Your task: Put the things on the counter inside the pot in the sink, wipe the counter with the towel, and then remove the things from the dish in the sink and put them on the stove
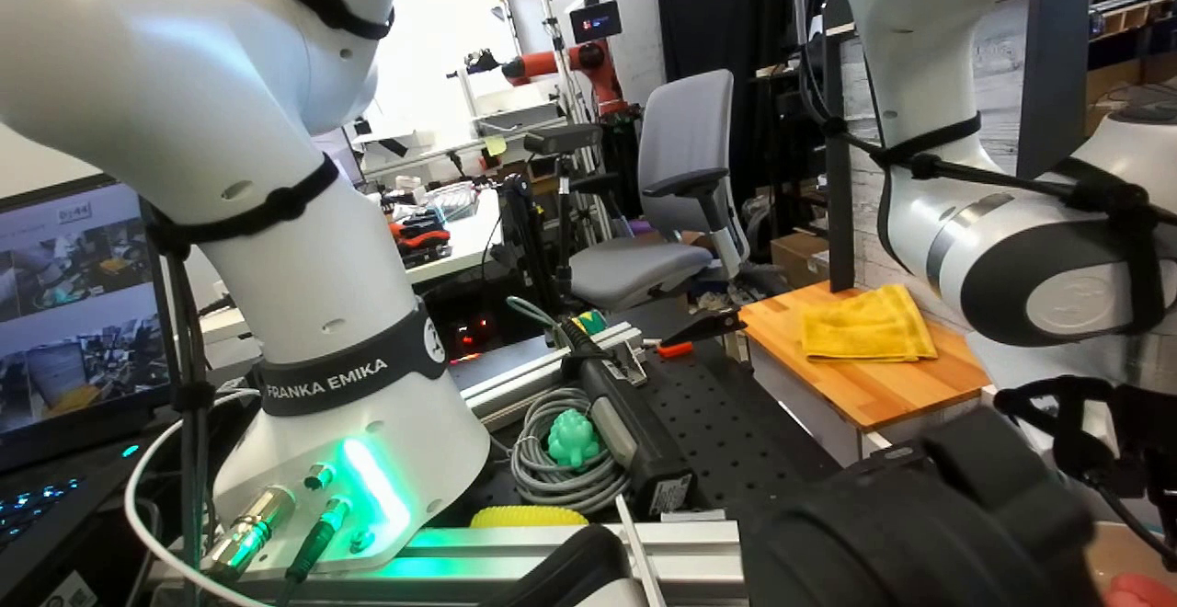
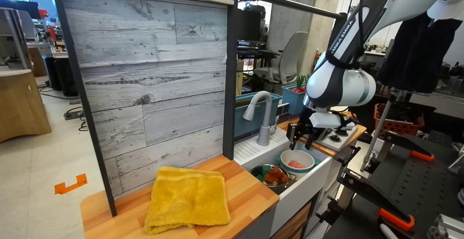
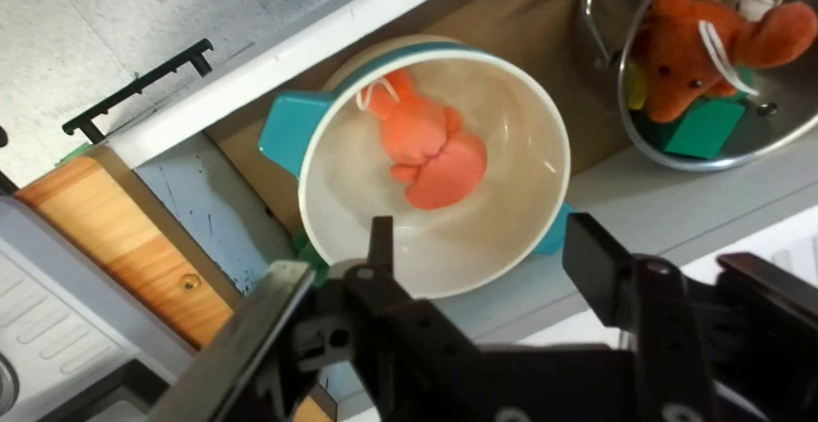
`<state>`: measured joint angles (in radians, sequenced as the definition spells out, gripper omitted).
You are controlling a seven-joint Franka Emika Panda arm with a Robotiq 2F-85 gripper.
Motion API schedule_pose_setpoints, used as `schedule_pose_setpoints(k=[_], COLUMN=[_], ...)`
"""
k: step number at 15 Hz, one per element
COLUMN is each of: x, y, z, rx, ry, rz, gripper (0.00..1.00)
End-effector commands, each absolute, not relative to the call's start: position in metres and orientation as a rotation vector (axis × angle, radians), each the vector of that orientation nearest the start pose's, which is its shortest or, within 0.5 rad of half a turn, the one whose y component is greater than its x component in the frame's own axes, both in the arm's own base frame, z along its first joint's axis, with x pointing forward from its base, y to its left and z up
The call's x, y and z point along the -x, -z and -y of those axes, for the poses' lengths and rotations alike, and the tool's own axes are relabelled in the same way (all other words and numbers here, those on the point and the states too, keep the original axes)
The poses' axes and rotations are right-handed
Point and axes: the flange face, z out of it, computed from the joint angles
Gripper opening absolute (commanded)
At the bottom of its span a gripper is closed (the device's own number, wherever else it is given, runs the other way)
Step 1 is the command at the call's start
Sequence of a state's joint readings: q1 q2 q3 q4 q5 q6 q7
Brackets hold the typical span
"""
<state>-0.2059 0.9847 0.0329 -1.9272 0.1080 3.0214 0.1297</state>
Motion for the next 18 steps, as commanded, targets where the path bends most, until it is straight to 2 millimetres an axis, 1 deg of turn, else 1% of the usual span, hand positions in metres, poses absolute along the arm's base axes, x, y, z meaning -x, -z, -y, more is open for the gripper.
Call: schedule_pose_setpoints(k=[1,2,3,4,5,6,7,8,10,11,12,13,14,15,16,17,18], x=[-0.573,-0.575,-0.576,-0.577,-0.578,-0.58,-0.581,-0.583,-0.586,-0.588,-0.589,-0.59,-0.592,-0.593,-0.594,-0.594,-0.594], y=[0.021,0.024,0.027,0.031,0.034,0.038,0.041,0.045,0.051,0.053,0.057,0.06,0.063,0.065,0.068,0.071,0.075], z=[0.102,0.101,0.099,0.098,0.098,0.097,0.097,0.097,0.097,0.097,0.096,0.096,0.095,0.095,0.095,0.095,0.094], rx=[3.065,3.074,3.083,3.095,3.104,3.114,3.122,3.131,3.144,3.147,3.15,3.153,3.155,3.157,3.158,3.16,3.165], ry=[0.11,0.102,0.095,0.076,0.063,0.043,0.028,0.013,-0.017,-0.028,-0.034,-0.041,-0.046,-0.05,-0.048,-0.052,-0.045], rz=[-0.659,-0.663,-0.666,-0.67,-0.677,-0.682,-0.688,-0.7,-0.717,-0.723,-0.728,-0.732,-0.737,-0.74,-0.747,-0.753,-0.76], gripper=[0.39,0.3,0.23,0.28,0.28,0.31,0.49,0.55,0.68,0.76,0.79,0.76,0.6,0.52,0.53,0.55,0.52])
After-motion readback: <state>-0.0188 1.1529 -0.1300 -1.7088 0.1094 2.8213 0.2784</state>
